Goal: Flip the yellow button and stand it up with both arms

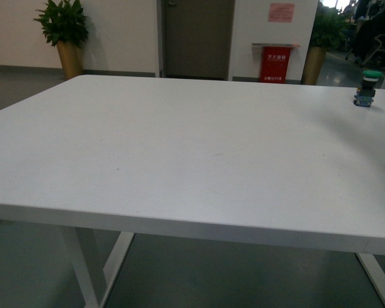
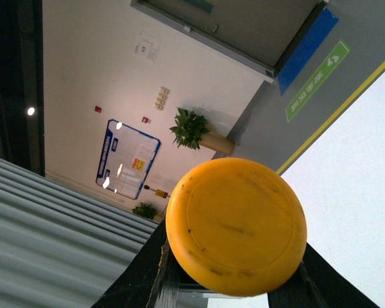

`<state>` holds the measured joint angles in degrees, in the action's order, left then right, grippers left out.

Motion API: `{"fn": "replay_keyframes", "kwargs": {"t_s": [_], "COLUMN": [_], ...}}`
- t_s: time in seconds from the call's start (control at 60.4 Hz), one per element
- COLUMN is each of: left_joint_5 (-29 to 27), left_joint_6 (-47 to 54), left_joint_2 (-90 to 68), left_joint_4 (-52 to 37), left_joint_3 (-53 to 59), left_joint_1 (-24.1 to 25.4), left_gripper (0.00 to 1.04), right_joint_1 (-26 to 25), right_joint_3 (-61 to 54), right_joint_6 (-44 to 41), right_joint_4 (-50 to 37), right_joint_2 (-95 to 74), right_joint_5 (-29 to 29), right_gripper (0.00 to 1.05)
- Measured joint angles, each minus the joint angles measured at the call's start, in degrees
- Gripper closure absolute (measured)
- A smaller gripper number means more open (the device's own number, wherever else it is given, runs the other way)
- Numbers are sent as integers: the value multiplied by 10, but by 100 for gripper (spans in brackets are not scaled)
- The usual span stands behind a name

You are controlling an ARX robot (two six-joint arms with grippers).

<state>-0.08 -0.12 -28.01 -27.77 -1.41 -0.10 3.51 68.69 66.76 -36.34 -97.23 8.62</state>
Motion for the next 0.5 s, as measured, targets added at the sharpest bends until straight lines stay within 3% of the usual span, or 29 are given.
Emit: {"fn": "replay_keyframes", "kwargs": {"t_s": [0.497], "left_joint_5": [1], "left_joint_6": [0], "left_joint_2": [134], "left_joint_4": [130], "left_joint_3": [0], "left_joint_1": [0], "left_gripper": [101], "right_joint_1": [-6], "right_joint_3": [-9], "right_joint_6": [-2], "right_joint_4": [1], "right_joint_2": [5], "right_joint_5": [1], "right_gripper": [75]}}
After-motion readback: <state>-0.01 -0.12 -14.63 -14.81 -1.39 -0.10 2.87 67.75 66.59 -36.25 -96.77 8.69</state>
